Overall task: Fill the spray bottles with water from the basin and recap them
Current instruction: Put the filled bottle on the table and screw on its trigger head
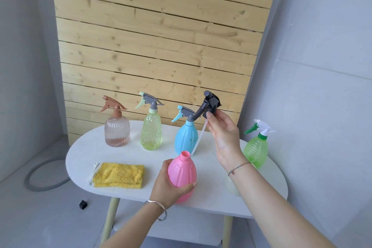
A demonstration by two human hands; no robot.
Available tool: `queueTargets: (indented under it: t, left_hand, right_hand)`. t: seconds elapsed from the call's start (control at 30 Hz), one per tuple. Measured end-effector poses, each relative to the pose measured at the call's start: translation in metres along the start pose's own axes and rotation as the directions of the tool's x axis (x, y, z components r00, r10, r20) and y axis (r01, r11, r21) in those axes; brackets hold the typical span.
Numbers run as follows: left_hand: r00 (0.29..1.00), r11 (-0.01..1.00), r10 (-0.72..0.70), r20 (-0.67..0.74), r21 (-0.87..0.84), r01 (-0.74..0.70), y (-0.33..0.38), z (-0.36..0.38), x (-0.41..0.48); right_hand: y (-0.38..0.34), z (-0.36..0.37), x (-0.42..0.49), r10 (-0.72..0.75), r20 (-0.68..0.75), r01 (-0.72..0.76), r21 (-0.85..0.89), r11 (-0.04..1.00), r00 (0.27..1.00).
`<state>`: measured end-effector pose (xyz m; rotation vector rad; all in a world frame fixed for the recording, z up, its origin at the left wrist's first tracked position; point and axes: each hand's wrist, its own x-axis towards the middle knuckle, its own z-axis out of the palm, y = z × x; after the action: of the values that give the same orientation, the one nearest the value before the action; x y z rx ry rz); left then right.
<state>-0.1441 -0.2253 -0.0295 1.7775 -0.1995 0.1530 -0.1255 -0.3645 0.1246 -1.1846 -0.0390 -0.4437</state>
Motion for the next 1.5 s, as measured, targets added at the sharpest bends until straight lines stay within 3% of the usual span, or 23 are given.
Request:
queueTargets:
  t: [0.37, 0.47, 0.6, 0.77, 0.97, 1.13, 1.3, 1.4, 1.5]
  left_hand:
    - [1.000, 1.000, -0.025, 0.015, 0.019, 0.025, 0.000, -0.001, -0.001]
    - [0.999, 0.999, -0.030, 0.025, 0.020, 0.029, 0.001, -0.002, -0.001]
    - [0.998, 0.998, -0.043, 0.051, 0.045, 0.041, 0.002, -0.004, 0.001]
    - [0.996, 0.998, -0.047, 0.071, 0.044, 0.044, 0.004, -0.005, 0.002]
    - [0.998, 0.999, -0.025, 0.058, 0.025, 0.024, -0.002, -0.004, 0.004]
    - [0.998, 0.999, -0.028, 0.051, 0.042, 0.026, -0.003, -0.003, 0.003]
    - [0.998, 0.999, -0.016, 0.054, 0.037, 0.014, -0.001, -0.003, 0.003]
    - [0.998, 1.000, -0.015, 0.065, 0.023, 0.014, -0.002, -0.003, 0.003]
    - [0.997, 1.000, -0.014, 0.074, 0.021, 0.013, -0.001, -0.004, 0.003]
  right_hand:
    - [-0.006, 0.015, -0.009, -0.068, 0.074, 0.072, -0.063, 0.995, 0.995]
    - [0.011, 0.006, -0.016, 0.039, 0.171, -0.002, -0.212, 0.977, 0.984]
    - [0.033, -0.016, -0.023, 0.288, 0.341, -0.084, -0.505, 0.859, 0.895]
    - [0.034, -0.026, -0.016, 0.361, 0.394, -0.106, -0.538, 0.836, 0.845]
    - [0.043, -0.027, -0.019, 0.344, 0.383, -0.079, -0.563, 0.823, 0.857]
    - [0.056, -0.023, -0.029, 0.186, 0.298, 0.018, -0.571, 0.821, 0.936]
    - [0.066, -0.018, -0.032, 0.104, 0.234, 0.066, -0.619, 0.783, 0.967]
    - [0.068, -0.012, -0.034, 0.113, 0.246, 0.081, -0.659, 0.748, 0.963]
    - [0.063, -0.016, -0.035, 0.226, 0.314, 0.030, -0.640, 0.768, 0.922]
